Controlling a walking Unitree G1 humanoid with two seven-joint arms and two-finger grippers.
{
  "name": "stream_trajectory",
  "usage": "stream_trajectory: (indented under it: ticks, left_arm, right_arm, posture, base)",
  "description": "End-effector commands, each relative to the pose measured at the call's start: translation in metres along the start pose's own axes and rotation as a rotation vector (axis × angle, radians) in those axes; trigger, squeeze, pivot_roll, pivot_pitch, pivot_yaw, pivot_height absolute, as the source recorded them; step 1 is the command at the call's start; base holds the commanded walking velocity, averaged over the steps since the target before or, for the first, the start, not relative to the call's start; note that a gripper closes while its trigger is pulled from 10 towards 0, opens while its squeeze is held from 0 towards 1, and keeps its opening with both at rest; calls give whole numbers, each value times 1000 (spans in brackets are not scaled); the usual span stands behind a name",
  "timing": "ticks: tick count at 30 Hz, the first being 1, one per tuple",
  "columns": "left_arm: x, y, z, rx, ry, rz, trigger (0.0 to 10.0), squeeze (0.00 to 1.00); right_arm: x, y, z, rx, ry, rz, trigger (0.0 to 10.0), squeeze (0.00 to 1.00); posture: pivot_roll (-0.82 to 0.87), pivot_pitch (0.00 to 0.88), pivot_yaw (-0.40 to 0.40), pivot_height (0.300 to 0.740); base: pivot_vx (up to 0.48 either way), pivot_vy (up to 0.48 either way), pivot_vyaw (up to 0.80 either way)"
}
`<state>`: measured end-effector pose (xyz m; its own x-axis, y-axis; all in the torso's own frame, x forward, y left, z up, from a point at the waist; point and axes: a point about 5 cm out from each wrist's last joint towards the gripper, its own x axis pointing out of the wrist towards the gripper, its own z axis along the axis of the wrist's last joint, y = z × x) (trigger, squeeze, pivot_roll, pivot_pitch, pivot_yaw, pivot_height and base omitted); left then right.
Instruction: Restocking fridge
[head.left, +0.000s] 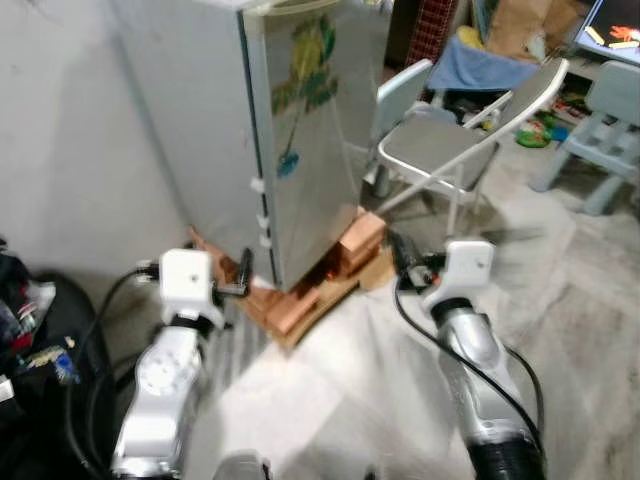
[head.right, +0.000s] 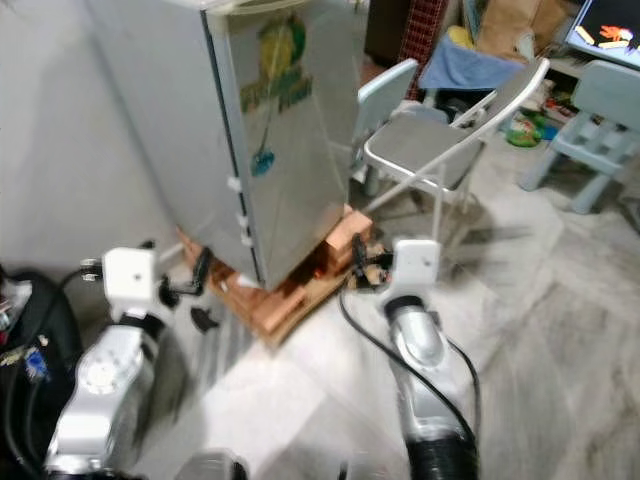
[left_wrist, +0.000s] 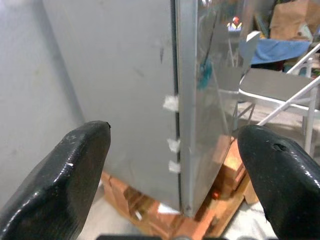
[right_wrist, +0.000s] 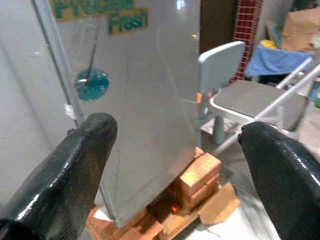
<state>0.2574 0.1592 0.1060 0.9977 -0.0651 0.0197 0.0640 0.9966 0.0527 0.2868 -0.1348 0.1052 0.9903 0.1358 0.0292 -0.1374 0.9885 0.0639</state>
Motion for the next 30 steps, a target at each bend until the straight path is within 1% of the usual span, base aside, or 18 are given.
stream_trajectory:
  ticks: [1, 5, 7, 10, 18, 23, 25, 30]
  left_arm:
    - [0, -12, 4, -3, -25, -52, 10000, 0]
    - [0, -13, 3, -12, -20, -57, 10000, 0]
    - [2, -14, 0, -27, -5, -57, 10000, 0]
    - [3, -14, 0, -45, -3, -51, 10000, 0]
    - [2, -19, 1, -29, -11, -75, 10000, 0]
    - [2, -19, 2, -33, -19, -78, 10000, 0]
    - [1, -18, 2, -27, -14, -65, 10000, 0]
    - [1, -17, 3, -26, -21, -49, 10000, 0]
  right_arm:
    - [-3, -12, 2, -20, -5, -33, 10000, 0]
    - [-3, -13, 2, -23, -8, -33, 10000, 0]
    - [-2, -12, 3, -25, -10, -34, 10000, 0]
    - [-2, -12, 2, -29, -5, -32, 10000, 0]
    - [-1, -12, 3, -33, -8, -33, 10000, 0]
    - [-1, -11, 3, -33, -10, -31, 10000, 0]
    - [-1, -11, 3, -34, -9, -30, 10000, 0]
    - [-1, -11, 1, -36, -1, -32, 10000, 0]
  posture:
    - [70, 62, -7, 740]
    - [70, 63, -9, 740]
    - [71, 63, -10, 740]
    - [68, 63, -10, 740]
    - [70, 64, -13, 740]
    - [71, 64, -14, 740]
    - [72, 64, -13, 740]
    - [72, 65, -13, 740]
  base:
    - [394, 274, -631]
    - [427, 0, -591]
    - [428, 0, 0]
    - [365, 309, 0]
    - [282, 387, -800]
    - [304, 371, -605]
    - [277, 337, 0]
    - [0, 0, -86]
